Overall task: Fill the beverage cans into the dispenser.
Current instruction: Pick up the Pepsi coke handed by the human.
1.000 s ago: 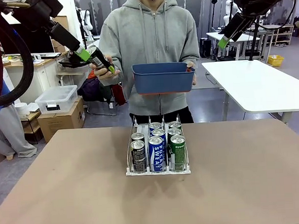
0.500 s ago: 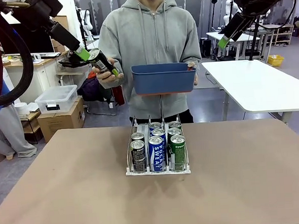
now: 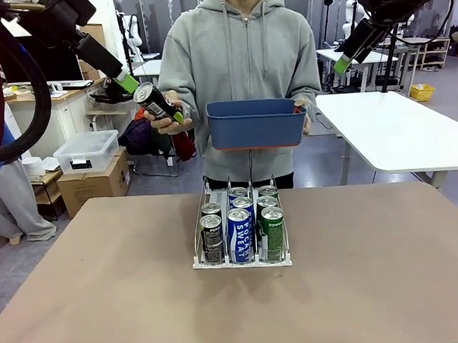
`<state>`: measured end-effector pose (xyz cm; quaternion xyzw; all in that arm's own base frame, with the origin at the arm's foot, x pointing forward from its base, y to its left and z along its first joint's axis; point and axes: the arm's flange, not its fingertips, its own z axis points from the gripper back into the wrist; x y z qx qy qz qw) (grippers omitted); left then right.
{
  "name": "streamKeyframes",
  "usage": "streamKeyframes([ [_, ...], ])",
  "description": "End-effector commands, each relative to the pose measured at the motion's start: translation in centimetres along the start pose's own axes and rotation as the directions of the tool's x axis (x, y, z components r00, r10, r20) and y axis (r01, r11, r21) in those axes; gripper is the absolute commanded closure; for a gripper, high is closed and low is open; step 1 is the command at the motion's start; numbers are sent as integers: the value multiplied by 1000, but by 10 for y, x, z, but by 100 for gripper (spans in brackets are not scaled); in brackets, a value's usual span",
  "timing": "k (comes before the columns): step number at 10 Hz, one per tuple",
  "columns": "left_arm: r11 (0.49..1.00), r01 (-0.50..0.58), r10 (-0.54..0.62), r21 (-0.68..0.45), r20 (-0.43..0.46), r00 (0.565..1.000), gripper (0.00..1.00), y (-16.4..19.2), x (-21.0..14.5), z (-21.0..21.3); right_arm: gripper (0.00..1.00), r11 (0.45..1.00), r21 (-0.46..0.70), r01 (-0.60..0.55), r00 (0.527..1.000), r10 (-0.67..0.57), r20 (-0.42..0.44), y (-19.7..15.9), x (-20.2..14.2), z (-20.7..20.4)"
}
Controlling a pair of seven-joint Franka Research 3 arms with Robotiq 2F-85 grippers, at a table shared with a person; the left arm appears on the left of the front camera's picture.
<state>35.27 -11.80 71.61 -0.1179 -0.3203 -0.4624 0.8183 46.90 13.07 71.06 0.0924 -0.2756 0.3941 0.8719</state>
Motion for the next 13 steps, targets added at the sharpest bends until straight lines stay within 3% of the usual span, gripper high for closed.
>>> streamKeyframes([
  [1,1000,-7,7,-4,0,1000,0,2,-2,1,0,1000,0,0,1000,0,0,1,-3,1],
  [4,999,27,-27,39,-15,1000,0,2,-5,-6,0,1000,0,0,1000,0,0,1,-3,1],
  [9,976,51,-47,214,-27,999,0,16,-2,-33,0,1000,0,0,1000,0,0,1,-3,1],
  [13,970,44,-60,237,60,996,0,39,3,-54,0,1000,0,0,1000,0,0,1,-3,1],
])
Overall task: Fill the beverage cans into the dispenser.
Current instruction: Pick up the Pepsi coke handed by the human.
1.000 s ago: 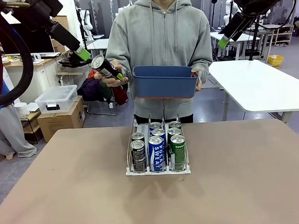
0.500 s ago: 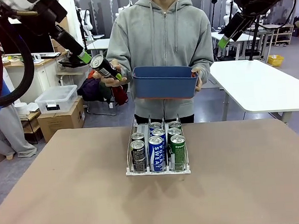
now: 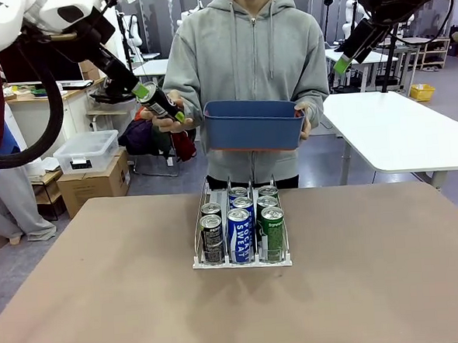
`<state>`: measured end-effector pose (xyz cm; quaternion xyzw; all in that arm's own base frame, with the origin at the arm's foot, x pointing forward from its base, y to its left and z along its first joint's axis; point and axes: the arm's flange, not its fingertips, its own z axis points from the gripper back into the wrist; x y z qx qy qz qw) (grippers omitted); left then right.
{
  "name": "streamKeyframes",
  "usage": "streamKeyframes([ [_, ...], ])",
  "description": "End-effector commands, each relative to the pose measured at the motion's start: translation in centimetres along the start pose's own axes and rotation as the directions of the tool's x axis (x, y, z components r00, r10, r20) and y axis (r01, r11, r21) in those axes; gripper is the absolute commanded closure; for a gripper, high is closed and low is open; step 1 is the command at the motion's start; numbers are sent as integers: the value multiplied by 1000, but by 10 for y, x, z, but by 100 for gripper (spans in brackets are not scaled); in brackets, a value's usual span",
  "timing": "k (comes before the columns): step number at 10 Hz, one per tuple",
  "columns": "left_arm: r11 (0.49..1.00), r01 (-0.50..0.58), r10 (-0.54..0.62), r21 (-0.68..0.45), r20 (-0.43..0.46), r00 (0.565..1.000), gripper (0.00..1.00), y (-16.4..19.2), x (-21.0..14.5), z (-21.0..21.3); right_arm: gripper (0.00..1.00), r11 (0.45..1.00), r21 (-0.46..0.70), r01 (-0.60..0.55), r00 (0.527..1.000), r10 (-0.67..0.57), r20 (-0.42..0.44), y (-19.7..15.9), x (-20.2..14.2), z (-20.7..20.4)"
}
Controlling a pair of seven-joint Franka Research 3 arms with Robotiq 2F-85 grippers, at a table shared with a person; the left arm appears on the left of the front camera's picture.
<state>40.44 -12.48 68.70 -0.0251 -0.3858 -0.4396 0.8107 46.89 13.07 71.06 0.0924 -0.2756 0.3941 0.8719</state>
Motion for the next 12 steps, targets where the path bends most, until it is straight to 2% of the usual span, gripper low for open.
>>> streamKeyframes([
  [1,1000,-11,11,-6,51,999,0,7,-2,-12,0,1000,0,0,1000,0,0,1,-3,1],
  [12,995,-99,100,-14,80,992,0,24,-9,-56,0,1000,0,0,1000,0,0,1,-3,1],
])
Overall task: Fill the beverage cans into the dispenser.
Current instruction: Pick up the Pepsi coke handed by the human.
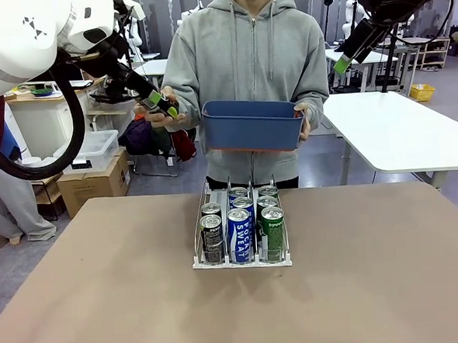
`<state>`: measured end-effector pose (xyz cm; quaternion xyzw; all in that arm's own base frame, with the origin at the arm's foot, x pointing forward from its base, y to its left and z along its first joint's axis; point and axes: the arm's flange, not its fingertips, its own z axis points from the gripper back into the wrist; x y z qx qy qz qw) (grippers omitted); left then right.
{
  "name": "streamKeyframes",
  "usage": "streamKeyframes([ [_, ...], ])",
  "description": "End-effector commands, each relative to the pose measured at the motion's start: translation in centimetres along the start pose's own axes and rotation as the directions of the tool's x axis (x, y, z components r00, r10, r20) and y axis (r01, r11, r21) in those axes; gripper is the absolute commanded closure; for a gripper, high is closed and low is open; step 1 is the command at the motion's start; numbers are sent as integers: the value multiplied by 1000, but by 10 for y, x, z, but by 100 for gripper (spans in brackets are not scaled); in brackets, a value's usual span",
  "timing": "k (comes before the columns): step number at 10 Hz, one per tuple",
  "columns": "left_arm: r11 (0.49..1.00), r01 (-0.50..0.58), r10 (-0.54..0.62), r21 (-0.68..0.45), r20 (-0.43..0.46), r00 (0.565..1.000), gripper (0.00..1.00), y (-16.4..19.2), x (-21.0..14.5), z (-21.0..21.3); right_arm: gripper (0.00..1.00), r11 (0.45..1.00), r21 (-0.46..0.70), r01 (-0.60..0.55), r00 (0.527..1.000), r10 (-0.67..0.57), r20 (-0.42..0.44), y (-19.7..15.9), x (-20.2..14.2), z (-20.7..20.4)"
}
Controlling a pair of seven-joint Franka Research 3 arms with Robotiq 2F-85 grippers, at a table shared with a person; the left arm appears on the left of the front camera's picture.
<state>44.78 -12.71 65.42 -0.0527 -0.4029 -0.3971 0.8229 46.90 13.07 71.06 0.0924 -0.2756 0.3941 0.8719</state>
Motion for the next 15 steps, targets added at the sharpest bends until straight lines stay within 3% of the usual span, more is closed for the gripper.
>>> streamKeyframes([
  [1,1000,-3,3,-18,28,1000,0,4,-4,-8,0,1000,0,0,1000,0,0,1,-3,1],
  [5,999,-7,10,-54,61,998,0,6,-7,-11,0,1000,0,0,1000,0,0,1,-3,1],
  [6,1000,-15,15,-10,-9,1000,0,1,-3,-10,0,1000,0,0,1000,0,0,1,-3,1],
  [12,1000,-15,15,-10,-9,1000,0,1,-3,-10,0,1000,0,0,1000,0,0,1,-3,1],
  [13,1000,-16,16,-18,-1,1000,4,-1,-2,-11,0,1000,0,0,1000,0,0,1,-3,1],
  [14,1000,-17,17,5,-12,1000,60,-2,-1,-12,0,1000,0,0,1000,0,0,1,-3,1],
  [15,1000,-27,27,6,-2,1000,64,0,-1,-13,0,1000,0,0,1000,0,0,1,-3,1],
])
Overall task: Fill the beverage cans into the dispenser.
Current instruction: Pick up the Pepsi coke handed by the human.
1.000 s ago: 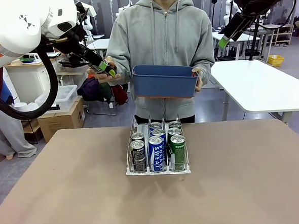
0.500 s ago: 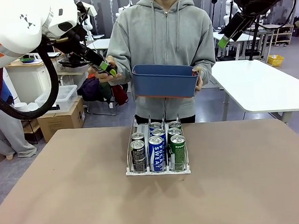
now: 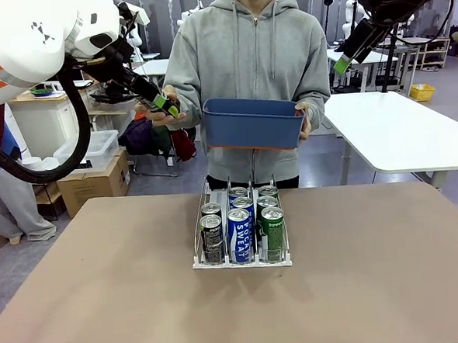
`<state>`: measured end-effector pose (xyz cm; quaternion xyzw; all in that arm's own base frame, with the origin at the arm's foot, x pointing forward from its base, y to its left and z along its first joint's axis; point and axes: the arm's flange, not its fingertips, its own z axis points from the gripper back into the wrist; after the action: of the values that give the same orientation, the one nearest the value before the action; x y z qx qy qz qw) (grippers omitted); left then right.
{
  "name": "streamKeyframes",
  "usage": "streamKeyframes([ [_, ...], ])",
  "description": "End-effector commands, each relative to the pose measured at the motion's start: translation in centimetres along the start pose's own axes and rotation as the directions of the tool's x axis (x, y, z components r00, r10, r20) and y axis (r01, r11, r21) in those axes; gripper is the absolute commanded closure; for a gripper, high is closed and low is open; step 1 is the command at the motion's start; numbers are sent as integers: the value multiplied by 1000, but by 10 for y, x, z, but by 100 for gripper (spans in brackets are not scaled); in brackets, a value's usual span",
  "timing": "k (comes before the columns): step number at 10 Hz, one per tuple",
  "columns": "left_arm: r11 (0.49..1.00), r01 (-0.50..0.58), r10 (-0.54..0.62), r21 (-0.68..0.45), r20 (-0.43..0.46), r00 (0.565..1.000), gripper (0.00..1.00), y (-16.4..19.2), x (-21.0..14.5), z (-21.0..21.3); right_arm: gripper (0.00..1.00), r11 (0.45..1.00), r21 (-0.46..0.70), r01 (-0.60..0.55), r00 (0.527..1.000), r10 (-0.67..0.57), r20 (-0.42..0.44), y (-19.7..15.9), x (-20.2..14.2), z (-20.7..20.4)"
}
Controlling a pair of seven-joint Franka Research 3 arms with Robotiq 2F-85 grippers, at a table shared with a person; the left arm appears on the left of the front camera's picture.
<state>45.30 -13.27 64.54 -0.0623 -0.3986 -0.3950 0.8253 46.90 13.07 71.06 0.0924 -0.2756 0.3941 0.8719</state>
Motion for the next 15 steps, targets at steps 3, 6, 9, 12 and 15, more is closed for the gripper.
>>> streamKeyframes([
  [3,999,-17,16,39,18,1000,100,3,3,-1,0,1000,0,0,1000,0,0,1,-3,1],
  [6,999,-23,23,37,15,1000,100,1,2,0,0,1000,0,0,1000,0,0,1,-3,1],
  [9,998,3,-2,60,-14,1000,100,1,1,0,0,1000,0,0,1000,0,0,1,-3,1],
  [12,996,-82,83,20,-59,995,91,2,4,-5,0,1000,0,0,1000,0,0,1,-3,1],
  [15,1000,7,-6,31,-8,1000,91,1,2,1,0,1000,0,0,1000,0,0,1,-3,1],
])
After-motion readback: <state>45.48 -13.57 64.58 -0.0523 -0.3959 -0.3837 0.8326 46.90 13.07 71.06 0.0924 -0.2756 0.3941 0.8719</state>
